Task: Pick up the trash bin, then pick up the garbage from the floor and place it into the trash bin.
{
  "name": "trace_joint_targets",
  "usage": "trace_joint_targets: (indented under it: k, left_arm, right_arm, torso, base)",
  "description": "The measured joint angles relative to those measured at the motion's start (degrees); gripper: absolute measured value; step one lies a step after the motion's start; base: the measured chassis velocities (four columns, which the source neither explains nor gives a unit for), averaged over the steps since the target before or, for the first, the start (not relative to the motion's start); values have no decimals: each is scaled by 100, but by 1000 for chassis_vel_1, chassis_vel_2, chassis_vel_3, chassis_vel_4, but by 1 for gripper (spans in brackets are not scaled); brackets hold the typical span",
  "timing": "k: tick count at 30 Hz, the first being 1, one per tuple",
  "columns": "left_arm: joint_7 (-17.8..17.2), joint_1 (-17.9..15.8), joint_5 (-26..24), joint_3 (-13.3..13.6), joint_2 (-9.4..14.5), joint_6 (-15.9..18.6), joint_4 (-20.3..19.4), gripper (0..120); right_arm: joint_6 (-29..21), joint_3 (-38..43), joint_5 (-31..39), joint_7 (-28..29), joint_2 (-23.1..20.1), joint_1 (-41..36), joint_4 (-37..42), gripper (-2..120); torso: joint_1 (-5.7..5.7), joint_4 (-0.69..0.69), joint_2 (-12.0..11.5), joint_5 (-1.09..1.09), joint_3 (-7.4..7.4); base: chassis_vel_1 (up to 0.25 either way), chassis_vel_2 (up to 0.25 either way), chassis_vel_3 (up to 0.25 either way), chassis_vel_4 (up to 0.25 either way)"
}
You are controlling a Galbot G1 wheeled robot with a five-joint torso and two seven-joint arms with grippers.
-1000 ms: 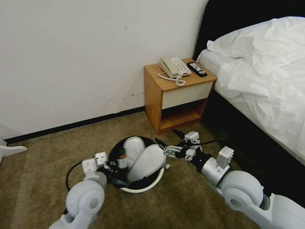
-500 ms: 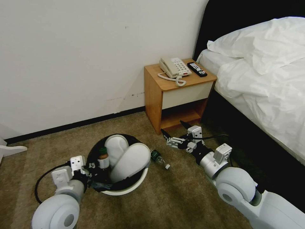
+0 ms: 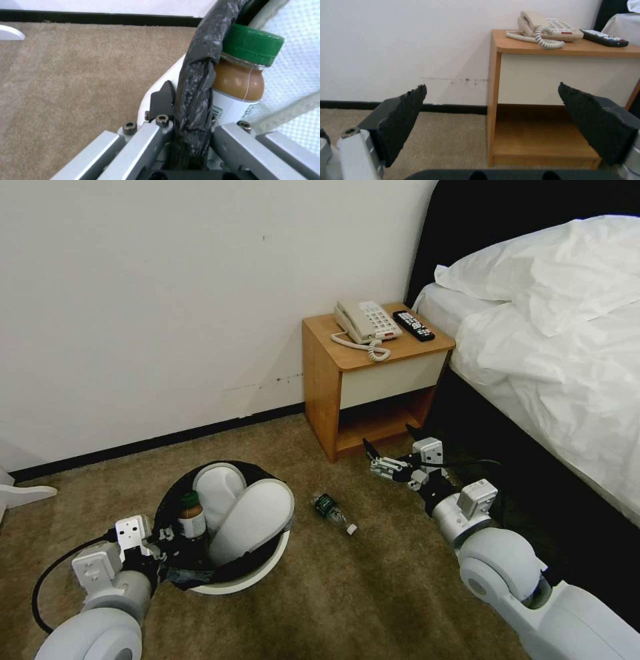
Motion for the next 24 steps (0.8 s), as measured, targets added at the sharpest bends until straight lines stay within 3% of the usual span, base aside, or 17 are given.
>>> trace_joint_targets:
  k: [24]
  left_arm:
    - [50, 43, 156, 79, -280, -86, -1, 1]
  right_arm:
    - [-84, -24, -110, 0, 111, -100, 8, 100]
  torso:
    - [0, 0, 0, 0, 0]
  base:
    - [0, 0, 0, 0]
